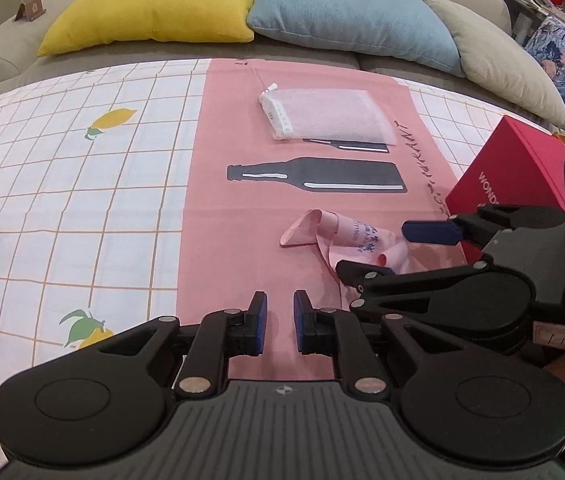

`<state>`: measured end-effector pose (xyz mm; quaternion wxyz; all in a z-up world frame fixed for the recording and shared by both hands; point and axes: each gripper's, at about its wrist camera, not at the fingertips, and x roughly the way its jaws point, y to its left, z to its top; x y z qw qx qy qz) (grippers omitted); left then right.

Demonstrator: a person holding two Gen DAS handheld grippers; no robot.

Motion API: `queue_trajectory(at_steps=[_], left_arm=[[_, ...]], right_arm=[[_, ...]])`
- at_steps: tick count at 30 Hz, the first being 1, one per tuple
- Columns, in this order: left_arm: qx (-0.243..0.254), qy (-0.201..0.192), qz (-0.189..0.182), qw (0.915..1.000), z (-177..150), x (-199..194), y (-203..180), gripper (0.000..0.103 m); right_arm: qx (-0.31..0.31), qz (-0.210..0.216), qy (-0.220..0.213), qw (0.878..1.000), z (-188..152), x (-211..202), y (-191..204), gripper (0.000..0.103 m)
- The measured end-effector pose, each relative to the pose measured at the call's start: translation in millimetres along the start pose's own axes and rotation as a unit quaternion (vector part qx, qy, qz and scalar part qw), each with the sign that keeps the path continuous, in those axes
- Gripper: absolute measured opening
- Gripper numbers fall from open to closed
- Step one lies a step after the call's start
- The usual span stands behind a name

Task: Organize soft objects
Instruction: 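Grasp the pink cloth with the right tool while the left tool grasps the white mesh bag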

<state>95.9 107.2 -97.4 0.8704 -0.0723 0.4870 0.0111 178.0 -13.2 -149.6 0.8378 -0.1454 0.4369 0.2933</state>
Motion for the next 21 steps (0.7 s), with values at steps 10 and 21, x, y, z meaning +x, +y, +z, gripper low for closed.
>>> queue_trajectory(at_steps=[10,21], left_arm=[[0.012,-0.001,-0.002,0.9999,5.2,16.1,-0.7,0.016],[0.094,-0.063,-0.006,0.9935,53.0,27.4,-2.7,0.037]], right_arm=[[-0.02,-0.027,-0.023,0.999,-9.8,1.5,2.8,0.008],[0.023,-0.121,-0.061,0.99,28.2,-9.2,-7.0,0.0]])
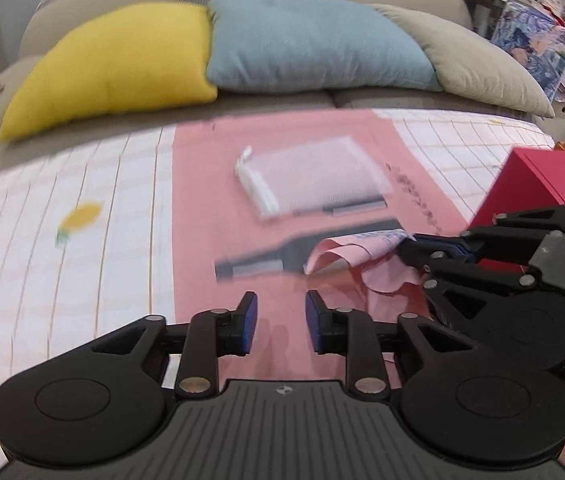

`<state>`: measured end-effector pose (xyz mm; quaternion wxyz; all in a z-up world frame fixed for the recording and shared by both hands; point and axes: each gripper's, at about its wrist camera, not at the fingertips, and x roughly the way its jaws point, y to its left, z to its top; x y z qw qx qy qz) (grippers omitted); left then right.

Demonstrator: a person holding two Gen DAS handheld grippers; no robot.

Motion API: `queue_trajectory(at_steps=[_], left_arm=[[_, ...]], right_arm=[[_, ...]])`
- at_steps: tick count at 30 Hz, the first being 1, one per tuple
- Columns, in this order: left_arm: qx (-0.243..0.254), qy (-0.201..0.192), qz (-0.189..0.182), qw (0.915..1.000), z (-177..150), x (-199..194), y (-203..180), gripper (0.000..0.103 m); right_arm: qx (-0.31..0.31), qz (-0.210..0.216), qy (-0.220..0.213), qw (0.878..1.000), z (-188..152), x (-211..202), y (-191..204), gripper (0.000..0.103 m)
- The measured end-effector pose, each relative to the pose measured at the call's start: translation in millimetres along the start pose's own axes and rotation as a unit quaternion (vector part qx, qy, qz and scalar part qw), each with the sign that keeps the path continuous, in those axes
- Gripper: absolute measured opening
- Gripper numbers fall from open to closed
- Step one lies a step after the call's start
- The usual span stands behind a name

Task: Organize soft objects
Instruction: 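Grasp the pink cloth with the right tool while the left tool grasps the white mesh bag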

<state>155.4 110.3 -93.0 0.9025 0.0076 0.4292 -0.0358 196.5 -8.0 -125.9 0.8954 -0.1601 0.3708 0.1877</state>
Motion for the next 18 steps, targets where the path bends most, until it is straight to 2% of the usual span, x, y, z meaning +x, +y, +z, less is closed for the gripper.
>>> queue_trajectory(at_steps=[3,6,9,13,18], left_arm=[[-0.008,-0.008,-0.007,0.9999,19.0,12.4,6.3,0.055],[-0.021,-0.008,-0.008,0.9997,35.7,28.0,12.8,0.059],[-0.024,-0.016,-0.009,0.9995,50.3,43.9,12.7,0.068],[-0.054,-0.007,-0.033,0.998,58.4,68.6,17.5,0.071],[-0.116,0.013,-0.036,0.9925,58.0,96.5,25.6,0.071]], right_arm=[[0.033,-0.028,0.008,0.999,9.2,9.8,-3.8,0.0],[0.083,-0.057,0.027,0.995,14.1,23.5,-11.3,0.0],[0.115,-0.076,0.027,0.99,19.0,31.8,-14.6,0.0],[0.147,-0.096,0.035,0.984,24.8,43.2,-18.8,0.0],[0.176,-0.09,0.064,0.978,25.1,60.5,-24.0,0.0]])
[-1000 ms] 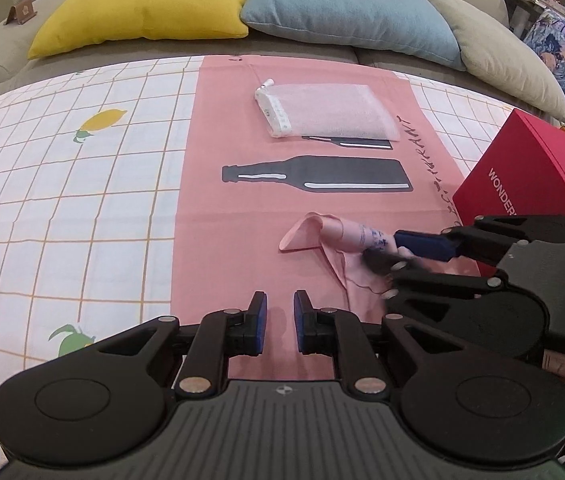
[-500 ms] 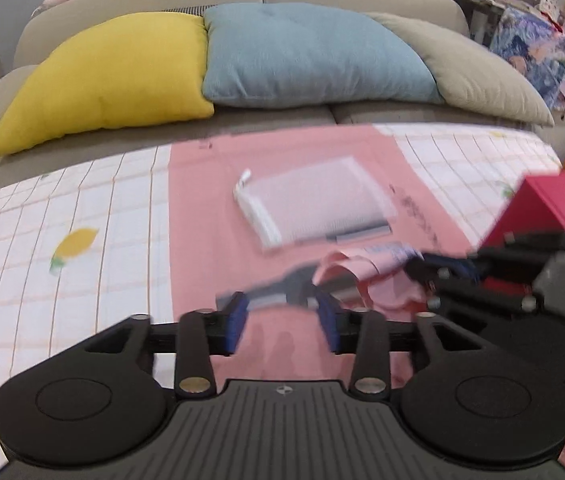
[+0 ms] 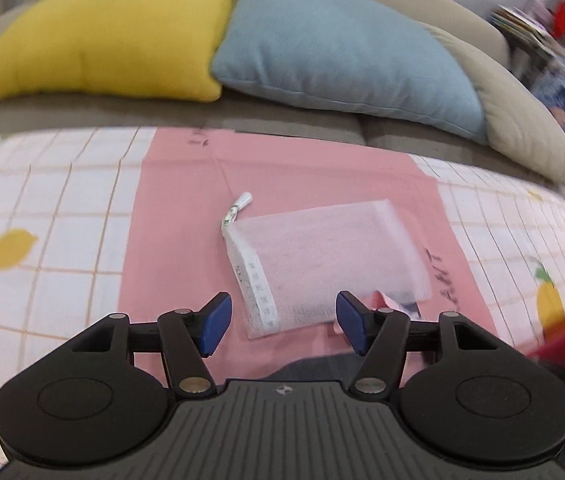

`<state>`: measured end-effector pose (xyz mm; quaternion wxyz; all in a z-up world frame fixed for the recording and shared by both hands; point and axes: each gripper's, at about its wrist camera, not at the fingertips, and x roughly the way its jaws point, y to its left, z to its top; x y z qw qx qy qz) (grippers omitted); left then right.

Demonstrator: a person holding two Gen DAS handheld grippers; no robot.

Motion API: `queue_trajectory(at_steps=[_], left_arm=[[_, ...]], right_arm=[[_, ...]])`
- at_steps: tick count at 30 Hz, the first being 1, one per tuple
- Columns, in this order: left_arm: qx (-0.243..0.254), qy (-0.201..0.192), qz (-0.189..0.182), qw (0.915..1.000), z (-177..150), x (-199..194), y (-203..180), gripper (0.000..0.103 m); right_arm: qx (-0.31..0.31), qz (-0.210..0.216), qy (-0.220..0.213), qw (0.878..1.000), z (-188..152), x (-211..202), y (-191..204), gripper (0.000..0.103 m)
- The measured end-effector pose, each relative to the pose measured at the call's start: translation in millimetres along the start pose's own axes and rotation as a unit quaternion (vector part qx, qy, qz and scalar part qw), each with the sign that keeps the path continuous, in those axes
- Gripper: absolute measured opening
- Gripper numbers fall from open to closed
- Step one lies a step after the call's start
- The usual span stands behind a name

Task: Organize soft objects
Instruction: 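Grasp the pink cloth with the right tool while the left tool grasps the white mesh bag, then lift the mesh bag with the left tool while the right tool holds the pink cloth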

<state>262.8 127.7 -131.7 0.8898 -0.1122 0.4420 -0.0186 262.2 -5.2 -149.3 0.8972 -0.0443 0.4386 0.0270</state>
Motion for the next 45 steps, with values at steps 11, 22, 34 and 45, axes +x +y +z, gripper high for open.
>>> queue_trajectory(at_steps=[11,22,34,45], left_arm=[[0.023,-0.015,0.064,0.9975,-2.3,20.2,-30.7,0.054],[0.056,-0.031,0.072,0.9953,-11.4,-4.5,-31.4,0.0],[0.039,-0.043,0.076,0.9954,-55.1,-108.4,-23.9,0.0],[-0.035,0.061,0.05,0.9963,-147.5,-163.9,-55.5,0.0]], right_arm=[[-0.03,0.014,0.01,0.999,-5.7,5.0,3.3,0.0],[-0.019,0.035,0.022,0.999,-1.9,2.5,-4.8,0.0],[-0.076,0.113,-0.023,0.991,-26.7,-77.6,-12.8,0.0],[-0.105,0.13,0.035,0.985,-98.0,-129.7,-81.1,0.0]])
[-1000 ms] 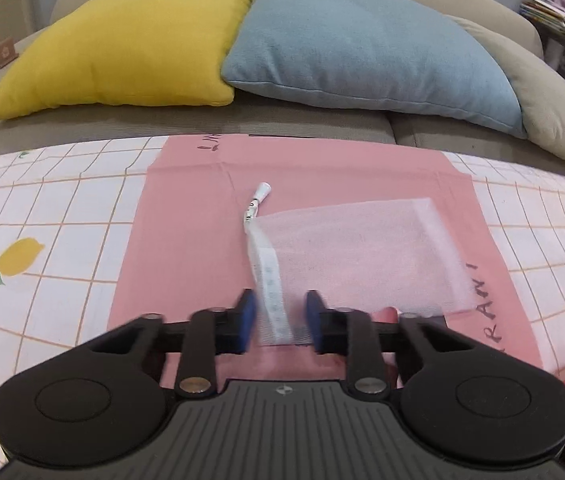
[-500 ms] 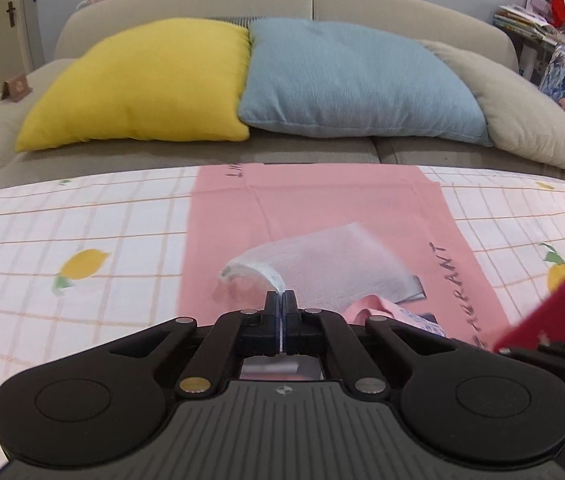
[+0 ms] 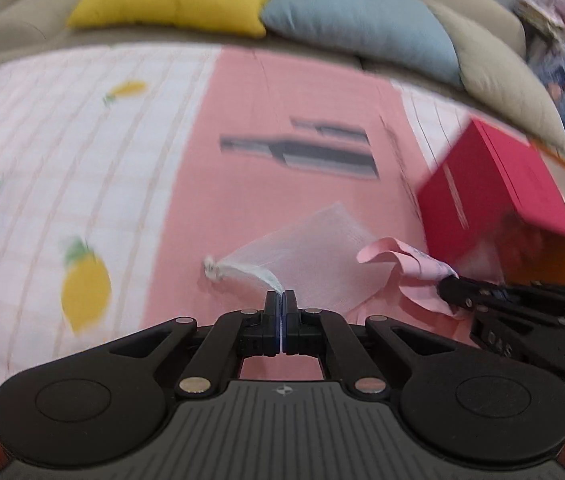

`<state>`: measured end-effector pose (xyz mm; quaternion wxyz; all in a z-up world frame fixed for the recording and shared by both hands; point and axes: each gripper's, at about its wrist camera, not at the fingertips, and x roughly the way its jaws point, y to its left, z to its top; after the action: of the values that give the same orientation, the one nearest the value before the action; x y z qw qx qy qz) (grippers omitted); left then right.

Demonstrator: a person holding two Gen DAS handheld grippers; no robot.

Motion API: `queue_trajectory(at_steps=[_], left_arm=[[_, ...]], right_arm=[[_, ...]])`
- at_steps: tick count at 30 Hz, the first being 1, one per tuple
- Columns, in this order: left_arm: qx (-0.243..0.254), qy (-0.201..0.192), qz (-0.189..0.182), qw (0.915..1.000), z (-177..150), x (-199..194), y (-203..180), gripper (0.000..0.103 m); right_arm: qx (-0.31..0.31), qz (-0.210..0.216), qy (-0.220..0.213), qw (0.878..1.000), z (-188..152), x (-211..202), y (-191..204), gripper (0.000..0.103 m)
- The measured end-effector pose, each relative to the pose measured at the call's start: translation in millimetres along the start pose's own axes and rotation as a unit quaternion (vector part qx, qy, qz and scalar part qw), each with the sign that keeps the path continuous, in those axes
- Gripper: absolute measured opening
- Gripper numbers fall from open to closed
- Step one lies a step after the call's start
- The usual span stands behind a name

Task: Organize soft objects
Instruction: 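Lift the mesh bag with the left tool while the right tool holds the pink cloth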

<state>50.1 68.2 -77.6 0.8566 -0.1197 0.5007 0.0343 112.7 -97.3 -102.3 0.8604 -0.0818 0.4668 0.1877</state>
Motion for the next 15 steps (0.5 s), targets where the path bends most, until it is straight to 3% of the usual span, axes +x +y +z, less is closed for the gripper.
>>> queue_trajectory(at_steps=[6,8,10,12,15], left_arm=[[0.03,0.077,-0.024,0.9963,-27.2,5.7,-17.1,0.005],[0.036,0.091,-0.04,0.9944,-28.9,4.6,-16.1,0.021],[0.05,0.085,-0.05,0.9939,-31.9,-1.8,-15.0,0.046],[0.064,0.058,-0.057,0.9946,-32.9,-11.0,-15.7,0.054],[0.096,0.023,-0.064,0.9931,-27.9,-17.0,-19.0,0.078]], right_arm=[[0.024,0.008,0.05,0.998,-30.3,-5.0,-18.6,0.0],[0.033,0.012,0.054,0.998,-35.8,-6.2,-22.1,0.0],[0.034,0.013,0.053,0.998,-38.4,-7.4,-21.7,0.0],[0.038,0.014,0.051,0.998,-39.8,-8.0,-23.2,0.0],[0.033,0.007,0.045,0.998,-42.5,-4.3,-22.8,0.0]])
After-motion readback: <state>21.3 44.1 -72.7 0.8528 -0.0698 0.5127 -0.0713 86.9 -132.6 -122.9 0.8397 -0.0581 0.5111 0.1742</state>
